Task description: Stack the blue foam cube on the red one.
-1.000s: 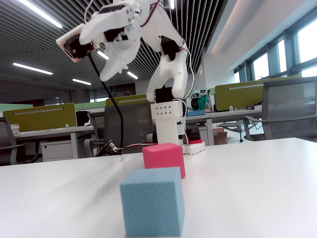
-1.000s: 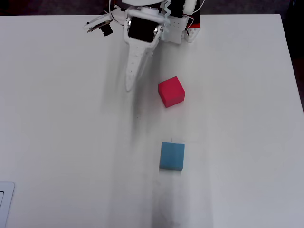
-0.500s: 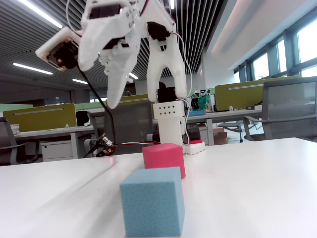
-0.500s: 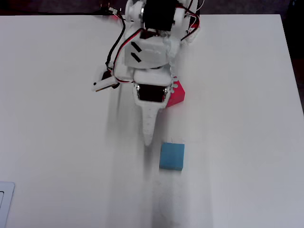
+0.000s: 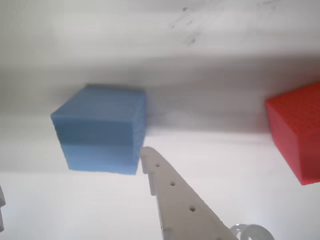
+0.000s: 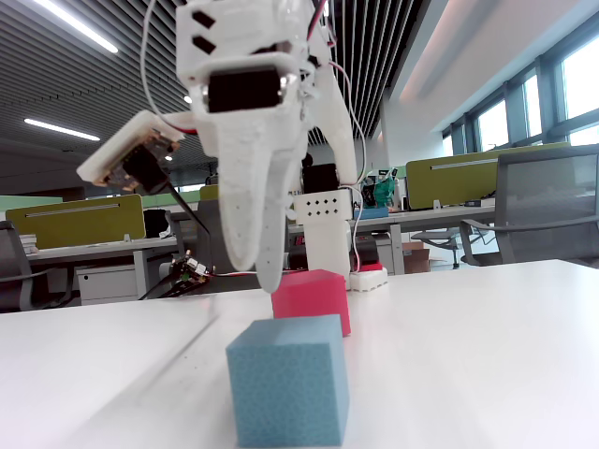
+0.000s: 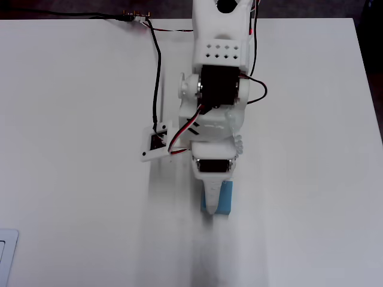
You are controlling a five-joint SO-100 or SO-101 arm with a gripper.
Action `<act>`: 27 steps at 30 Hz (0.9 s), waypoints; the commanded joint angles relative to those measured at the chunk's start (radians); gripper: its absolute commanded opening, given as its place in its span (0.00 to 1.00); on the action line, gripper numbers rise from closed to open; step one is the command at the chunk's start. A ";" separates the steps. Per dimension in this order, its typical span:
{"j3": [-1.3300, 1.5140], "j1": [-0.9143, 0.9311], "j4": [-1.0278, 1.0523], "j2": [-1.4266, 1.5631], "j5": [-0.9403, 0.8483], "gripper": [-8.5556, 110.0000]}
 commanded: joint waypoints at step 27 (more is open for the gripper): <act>-0.098 -0.017 -0.080 -0.127 0.041 0.25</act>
